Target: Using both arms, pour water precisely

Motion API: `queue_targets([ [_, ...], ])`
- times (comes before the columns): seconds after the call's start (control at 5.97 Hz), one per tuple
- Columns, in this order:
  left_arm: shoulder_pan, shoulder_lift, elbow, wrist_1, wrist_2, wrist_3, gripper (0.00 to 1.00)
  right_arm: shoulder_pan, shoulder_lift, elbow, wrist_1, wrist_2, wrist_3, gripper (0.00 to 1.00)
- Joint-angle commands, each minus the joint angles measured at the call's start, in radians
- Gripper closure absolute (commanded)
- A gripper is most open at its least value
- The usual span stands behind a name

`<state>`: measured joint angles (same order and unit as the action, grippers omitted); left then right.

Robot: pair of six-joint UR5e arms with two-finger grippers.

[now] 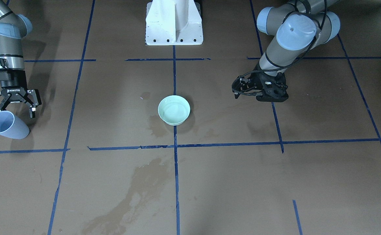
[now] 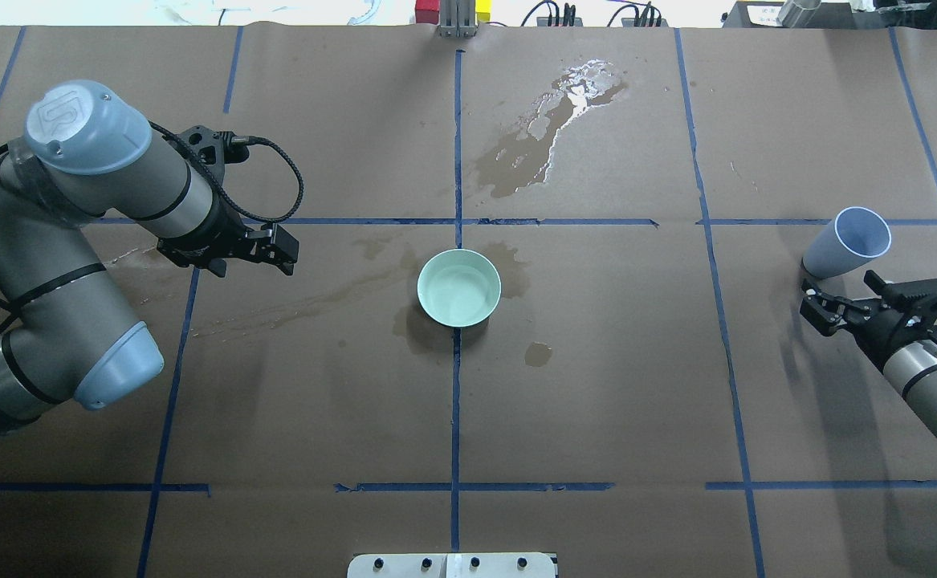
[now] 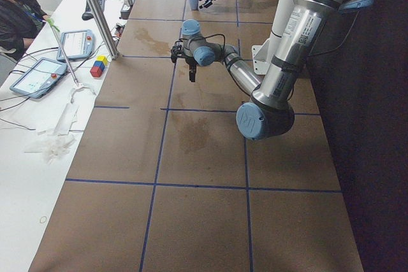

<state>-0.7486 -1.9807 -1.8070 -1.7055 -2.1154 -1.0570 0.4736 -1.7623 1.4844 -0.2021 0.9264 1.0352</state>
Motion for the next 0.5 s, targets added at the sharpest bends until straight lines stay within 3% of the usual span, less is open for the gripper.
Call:
queue_targets([
  [0.0,0.002,-0.001,0.000,0.000,0.000,-0.001,0.00,0.054,0.010,-0.001,-0.002,0.022,-0.004,0.00],
  [0.33,0.002,-0.001,0.000,0.000,0.000,-0.009,0.00,0.077,0.107,-0.067,-0.005,0.023,-0.010,0.00],
])
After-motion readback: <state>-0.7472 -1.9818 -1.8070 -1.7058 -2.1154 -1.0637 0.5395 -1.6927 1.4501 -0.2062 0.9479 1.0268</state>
